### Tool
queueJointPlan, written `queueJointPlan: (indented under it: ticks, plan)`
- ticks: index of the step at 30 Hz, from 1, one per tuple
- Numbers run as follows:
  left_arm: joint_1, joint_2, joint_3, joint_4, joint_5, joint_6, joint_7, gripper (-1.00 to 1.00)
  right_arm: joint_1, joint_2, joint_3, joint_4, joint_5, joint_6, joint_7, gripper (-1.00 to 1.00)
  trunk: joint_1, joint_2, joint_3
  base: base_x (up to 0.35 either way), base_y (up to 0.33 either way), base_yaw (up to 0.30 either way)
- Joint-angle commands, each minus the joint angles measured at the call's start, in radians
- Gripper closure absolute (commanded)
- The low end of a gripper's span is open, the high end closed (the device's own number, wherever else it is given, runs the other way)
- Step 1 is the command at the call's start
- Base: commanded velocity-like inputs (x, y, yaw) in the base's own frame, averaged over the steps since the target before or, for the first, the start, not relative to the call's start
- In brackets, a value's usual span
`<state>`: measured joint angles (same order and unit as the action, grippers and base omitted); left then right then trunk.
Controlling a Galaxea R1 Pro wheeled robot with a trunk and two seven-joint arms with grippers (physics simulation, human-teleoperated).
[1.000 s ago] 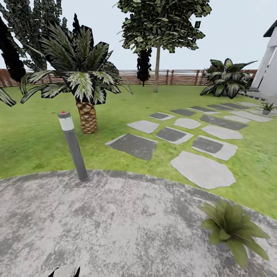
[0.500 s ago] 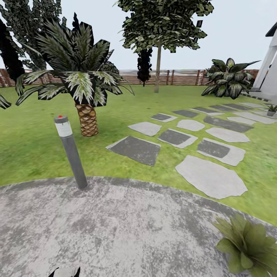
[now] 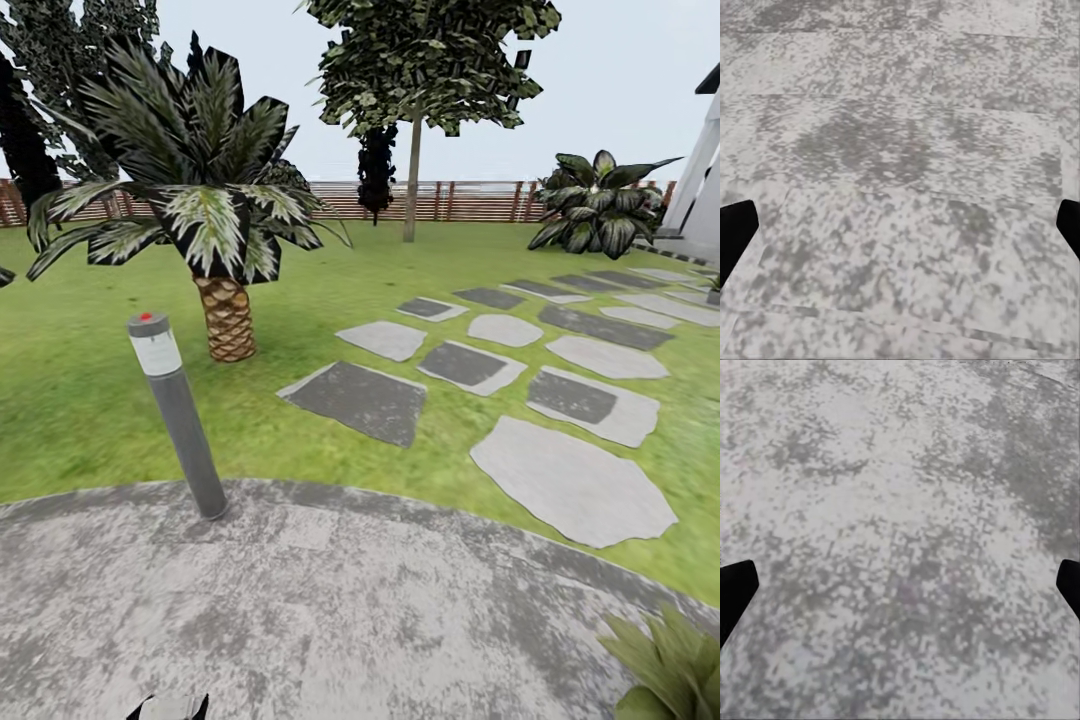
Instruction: Pick up the pesticide atomizer in the garden and spray insectifuge to fully cover both potted plants in the garden.
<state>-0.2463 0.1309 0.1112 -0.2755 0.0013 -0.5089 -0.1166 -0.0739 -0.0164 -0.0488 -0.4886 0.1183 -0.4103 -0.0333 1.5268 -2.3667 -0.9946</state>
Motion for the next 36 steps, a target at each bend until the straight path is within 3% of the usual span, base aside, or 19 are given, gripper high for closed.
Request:
queueJointPlan:
  ticks: [1,36]
  plan:
    - [-0.001,-0.001,0.008,0.001,0.0,-0.002,-0.01,-1.0,-0.001,0.001,-0.003,0.0,0.011,-0.002,-0.003,-1.0,0.0,0.0,-0.001,0.324,0.104,-0.025]
    - [-0.001,0.001,0.011,0.001,0.002,-0.003,-0.009,-1.0,0.0,0.0,0.0,0.001,0.011,-0.002,-0.002,-1.0,0.0,0.0,-0.001,0.326,0.079,-0.249]
